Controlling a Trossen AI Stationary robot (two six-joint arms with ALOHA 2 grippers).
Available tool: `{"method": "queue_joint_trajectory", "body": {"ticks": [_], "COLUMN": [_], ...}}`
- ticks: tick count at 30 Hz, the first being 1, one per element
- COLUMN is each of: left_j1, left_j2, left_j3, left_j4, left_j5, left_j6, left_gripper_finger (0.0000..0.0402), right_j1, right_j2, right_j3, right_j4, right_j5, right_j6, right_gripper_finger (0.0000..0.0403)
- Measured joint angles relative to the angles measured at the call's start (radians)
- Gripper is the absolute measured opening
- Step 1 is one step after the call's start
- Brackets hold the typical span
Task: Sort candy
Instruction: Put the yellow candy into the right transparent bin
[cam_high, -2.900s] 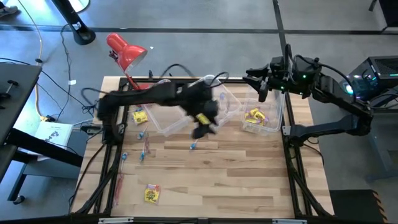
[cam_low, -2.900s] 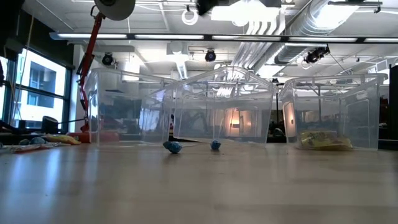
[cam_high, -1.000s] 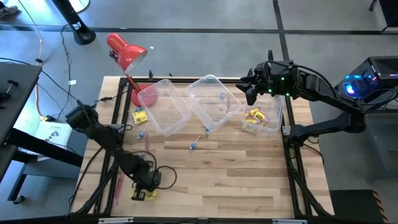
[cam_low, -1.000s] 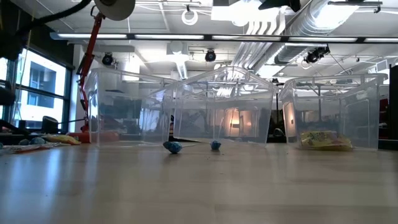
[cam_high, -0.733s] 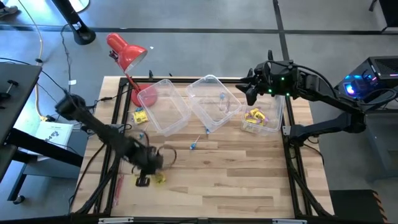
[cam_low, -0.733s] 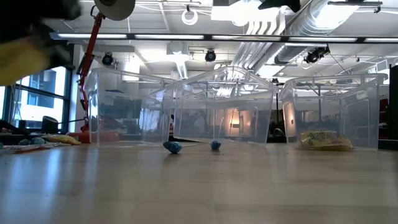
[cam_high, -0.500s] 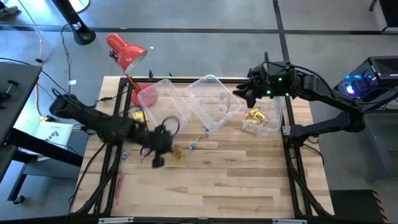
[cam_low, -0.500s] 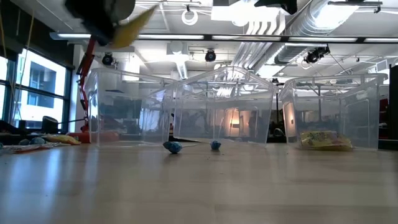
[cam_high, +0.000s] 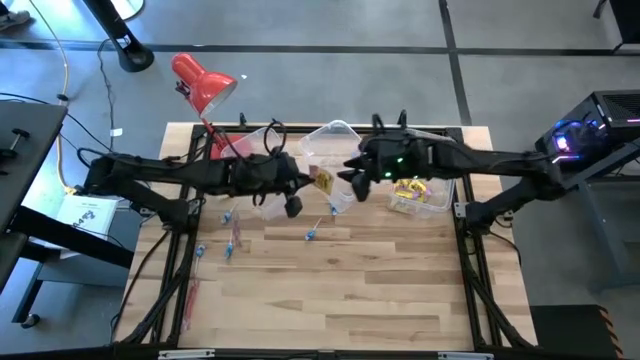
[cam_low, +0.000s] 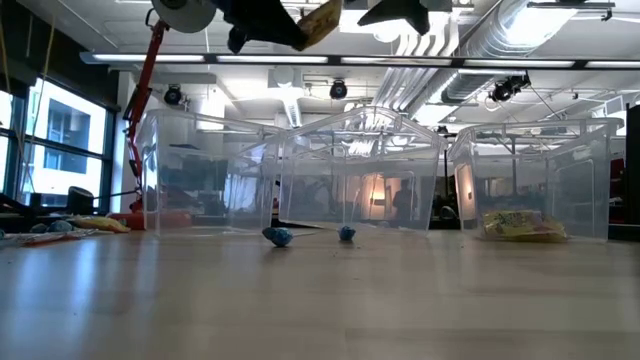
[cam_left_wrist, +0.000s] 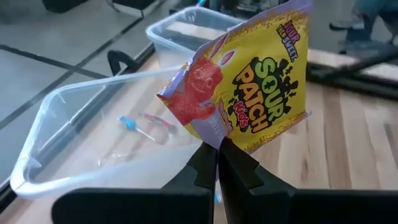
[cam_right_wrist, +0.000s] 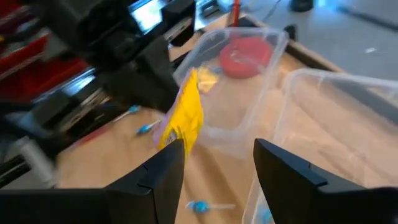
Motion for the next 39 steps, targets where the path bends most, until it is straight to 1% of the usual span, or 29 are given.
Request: {"method": "queue_joint_trajectory", "body": {"ticks": [3,7,12,17,23,28,32,34,35,36,38,39], "left_j1": [0.014,0.027,0.037,0.037,0.037,0.037,0.037,0.037,0.037,0.037,0.037,0.037], "left_j2": [0.001,0.003,0.002,0.002,0.003,0.002,0.002,0.002,0.002,0.002,0.002,0.002], "left_j3": [0.0,0.0,0.0,0.0,0.0,0.0,0.0,0.0,0.0,0.0,0.0,0.0], "left_j4": [-0.003,-0.014,-0.034,-0.03,0.026,0.067,0.102,0.102,0.098,0.092,0.092,0.095], "left_j5": [-0.008,-0.025,-0.05,-0.078,-0.079,-0.079,-0.067,-0.066,-0.065,-0.061,-0.037,-0.027], "left_j6": [-0.002,-0.002,-0.012,-0.027,-0.029,-0.029,-0.028,-0.028,-0.028,-0.028,-0.028,-0.029], "left_gripper_finger": [0.0,0.0,0.0,0.0,0.0,0.0,0.0,0.0,0.0,0.0,0.0004,0.0007], "right_j1": [0.026,0.05,0.073,0.099,0.12,0.118,0.108,0.108,0.108,0.108,0.108,0.108], "right_j2": [0.045,0.089,0.083,0.05,0.077,0.117,0.148,0.153,0.153,0.152,0.138,0.131], "right_j3": [0.0,0.0,0.0,0.0,0.0,0.0,0.0,0.0,0.0,0.0,0.0,0.0], "right_j4": [0.068,0.14,0.128,0.135,0.149,0.187,0.252,0.253,0.249,0.24,0.205,0.198], "right_j5": [0.085,0.085,0.088,0.176,0.315,0.356,0.349,0.342,0.345,0.355,0.362,0.363], "right_j6": [-0.001,-0.008,-0.025,-0.025,-0.02,-0.006,-0.035,-0.058,-0.058,-0.052,-0.047,-0.052], "right_gripper_finger": [0.0188,0.0188,0.0188,0.0188,0.0188,0.0188,0.0187,0.0169,0.0149,0.0119,0.0046,0.0025]}}
